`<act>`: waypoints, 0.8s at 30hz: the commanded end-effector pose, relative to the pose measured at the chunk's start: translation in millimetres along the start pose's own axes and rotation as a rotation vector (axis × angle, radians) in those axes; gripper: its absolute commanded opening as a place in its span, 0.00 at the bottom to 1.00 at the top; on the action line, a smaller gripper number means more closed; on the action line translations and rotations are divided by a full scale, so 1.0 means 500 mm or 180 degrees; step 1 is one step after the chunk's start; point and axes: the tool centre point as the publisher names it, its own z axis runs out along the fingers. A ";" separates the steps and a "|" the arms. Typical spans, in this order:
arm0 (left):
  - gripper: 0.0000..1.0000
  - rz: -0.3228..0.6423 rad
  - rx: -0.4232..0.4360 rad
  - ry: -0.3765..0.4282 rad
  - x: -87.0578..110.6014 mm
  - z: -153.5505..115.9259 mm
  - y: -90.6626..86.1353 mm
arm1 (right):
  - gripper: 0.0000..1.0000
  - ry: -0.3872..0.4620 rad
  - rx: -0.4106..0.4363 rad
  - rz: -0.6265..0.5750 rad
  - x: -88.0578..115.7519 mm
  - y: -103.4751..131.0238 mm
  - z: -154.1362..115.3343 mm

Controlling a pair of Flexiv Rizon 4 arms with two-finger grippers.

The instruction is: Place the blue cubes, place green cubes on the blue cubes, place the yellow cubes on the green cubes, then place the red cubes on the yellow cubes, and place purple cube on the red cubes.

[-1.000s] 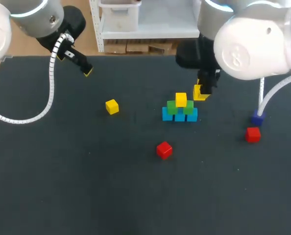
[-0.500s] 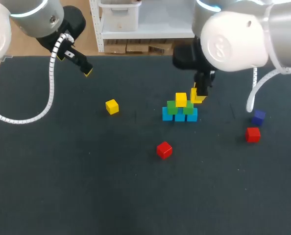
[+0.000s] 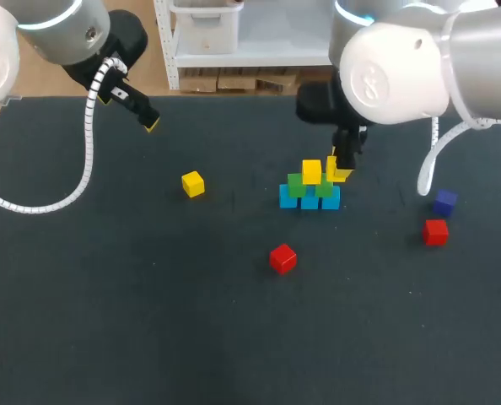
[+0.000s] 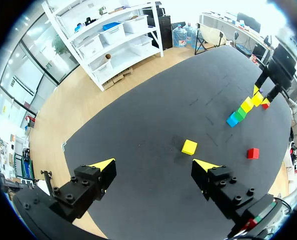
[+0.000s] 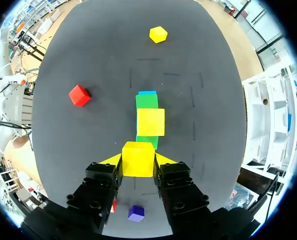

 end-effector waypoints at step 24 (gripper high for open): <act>1.00 0.0005 0.0010 0.0001 -0.001 0.001 0.002 | 0.00 0.0007 -0.0049 -0.0012 -0.009 -0.019 0.019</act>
